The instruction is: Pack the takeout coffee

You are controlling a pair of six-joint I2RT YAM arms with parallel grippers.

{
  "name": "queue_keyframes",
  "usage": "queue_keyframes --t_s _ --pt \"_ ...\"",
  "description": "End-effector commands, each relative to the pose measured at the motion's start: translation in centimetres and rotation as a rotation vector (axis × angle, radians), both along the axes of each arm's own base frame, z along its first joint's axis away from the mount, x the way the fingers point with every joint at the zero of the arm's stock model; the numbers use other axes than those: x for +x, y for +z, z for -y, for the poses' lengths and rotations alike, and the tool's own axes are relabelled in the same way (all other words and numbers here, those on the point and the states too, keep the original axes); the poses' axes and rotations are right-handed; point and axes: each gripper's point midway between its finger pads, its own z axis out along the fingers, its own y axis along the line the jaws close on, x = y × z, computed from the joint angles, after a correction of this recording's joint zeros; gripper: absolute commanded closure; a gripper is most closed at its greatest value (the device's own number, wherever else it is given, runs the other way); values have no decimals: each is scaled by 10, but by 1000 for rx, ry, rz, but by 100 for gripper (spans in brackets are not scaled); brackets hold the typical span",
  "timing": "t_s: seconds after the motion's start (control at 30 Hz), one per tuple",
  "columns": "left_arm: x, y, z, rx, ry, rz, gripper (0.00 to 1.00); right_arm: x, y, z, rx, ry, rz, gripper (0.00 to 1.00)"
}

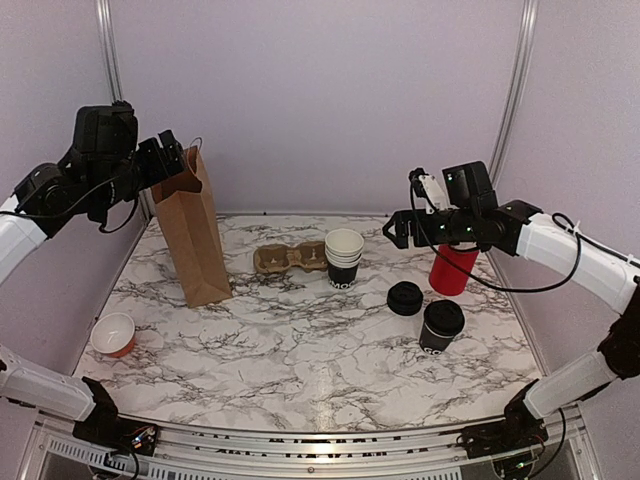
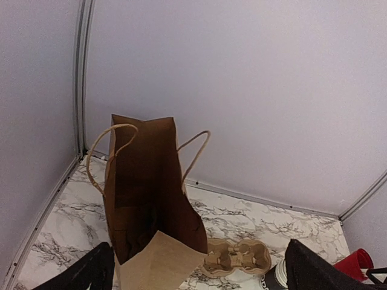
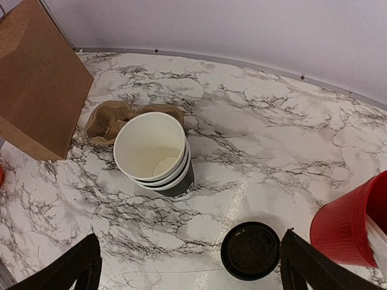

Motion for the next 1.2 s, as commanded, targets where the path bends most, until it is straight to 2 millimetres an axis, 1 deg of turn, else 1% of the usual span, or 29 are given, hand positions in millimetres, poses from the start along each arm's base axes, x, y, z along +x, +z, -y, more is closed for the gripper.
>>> queue_keyframes --t_s 0.0,0.1,0.2,0.23,0.3,0.5,0.63,0.73,0.93,1.17 --pt "8 -47 -47 50 120 -166 1 5 30 -5 28 36 82 0" --pt "21 -69 -67 26 139 -234 1 3 30 -5 28 42 83 0" --pt "33 -87 -79 16 144 -291 1 1 29 -3 29 34 83 0" --pt "39 -96 -78 9 126 -321 1 0 29 -2 31 31 84 0" --pt "48 -104 -80 -6 111 -351 1 -2 29 -1 37 29 83 0" --pt "65 -115 -85 -11 96 -385 5 -7 27 2 48 22 77 0" --pt "71 -130 -80 -14 67 -424 12 -11 24 3 57 22 68 0" --pt "71 -139 -76 -20 46 -444 21 -13 24 3 62 25 62 0" --pt "65 -137 -73 -28 19 -435 37 -14 24 3 62 29 61 0" --pt "55 -130 -73 -32 2 -419 54 -13 24 0 70 40 58 0"
